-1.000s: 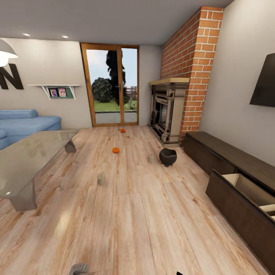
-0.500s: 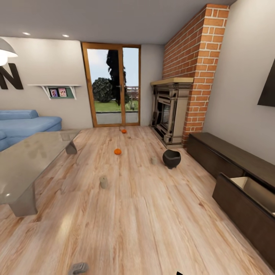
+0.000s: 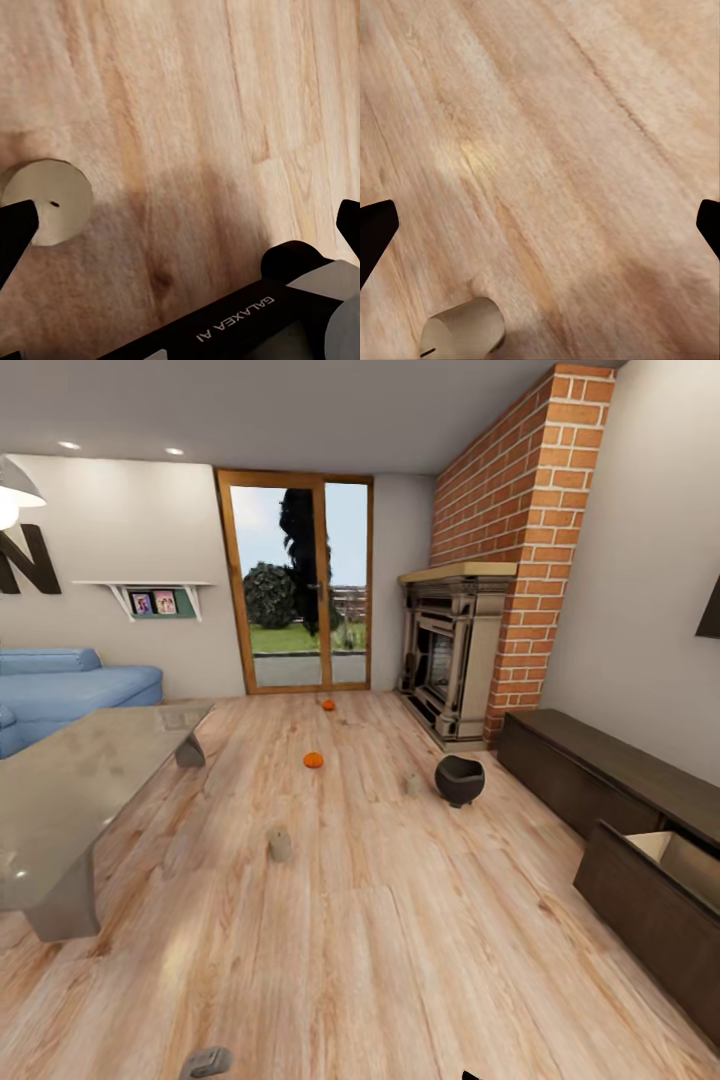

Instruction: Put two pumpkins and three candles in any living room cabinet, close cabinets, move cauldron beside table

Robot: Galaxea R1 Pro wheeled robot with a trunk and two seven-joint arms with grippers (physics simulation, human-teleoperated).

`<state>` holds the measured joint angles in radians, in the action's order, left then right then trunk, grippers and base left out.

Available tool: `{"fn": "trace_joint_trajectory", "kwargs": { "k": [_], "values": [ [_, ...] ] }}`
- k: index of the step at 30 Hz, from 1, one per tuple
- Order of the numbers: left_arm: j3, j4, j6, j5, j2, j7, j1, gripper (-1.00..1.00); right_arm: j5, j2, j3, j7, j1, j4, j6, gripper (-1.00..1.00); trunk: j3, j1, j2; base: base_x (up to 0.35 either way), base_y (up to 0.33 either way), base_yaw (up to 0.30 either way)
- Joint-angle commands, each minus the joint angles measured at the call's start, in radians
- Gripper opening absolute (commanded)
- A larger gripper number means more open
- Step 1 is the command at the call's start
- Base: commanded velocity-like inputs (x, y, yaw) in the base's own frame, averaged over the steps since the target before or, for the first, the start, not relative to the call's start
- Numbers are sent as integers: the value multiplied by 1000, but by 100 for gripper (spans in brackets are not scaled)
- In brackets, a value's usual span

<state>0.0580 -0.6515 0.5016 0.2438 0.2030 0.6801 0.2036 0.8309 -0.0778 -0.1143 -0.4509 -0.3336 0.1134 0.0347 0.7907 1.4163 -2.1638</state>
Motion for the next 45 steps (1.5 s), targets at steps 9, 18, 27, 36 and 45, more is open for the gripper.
{"fn": "trace_joint_trajectory", "kwargs": {
  "k": [9, 18, 27, 36, 45],
  "values": [
    [2, 0, 8, 9, 1, -2, 0, 100, 8, 0, -9, -3, -1, -1, 4, 100, 1, 0, 0, -68, 250, 0],
    [1, 0, 8, 10, 1, -6, 0, 100, 8, 0, -9, -3, -1, -1, 4, 100, 1, 0, 0, -37, 102, 0],
    [6, -12, 10, 21, -10, -155, 5, 100, 8, 0, -9, 3, -1, -1, 4, 100, 1, 0, 0, -1, 2, 0],
    [6, -13, 12, 22, -31, -193, 9, 100, 8, 0, -9, -1, -1, -1, 4, 100, 1, 0, 0, 0, 0, 0],
    [3, -14, 10, 22, -31, -195, 9, 100, 8, 0, -10, -2, -1, 0, 4, 100, 1, 0, 0, 0, 0, 0]
  ]
}}
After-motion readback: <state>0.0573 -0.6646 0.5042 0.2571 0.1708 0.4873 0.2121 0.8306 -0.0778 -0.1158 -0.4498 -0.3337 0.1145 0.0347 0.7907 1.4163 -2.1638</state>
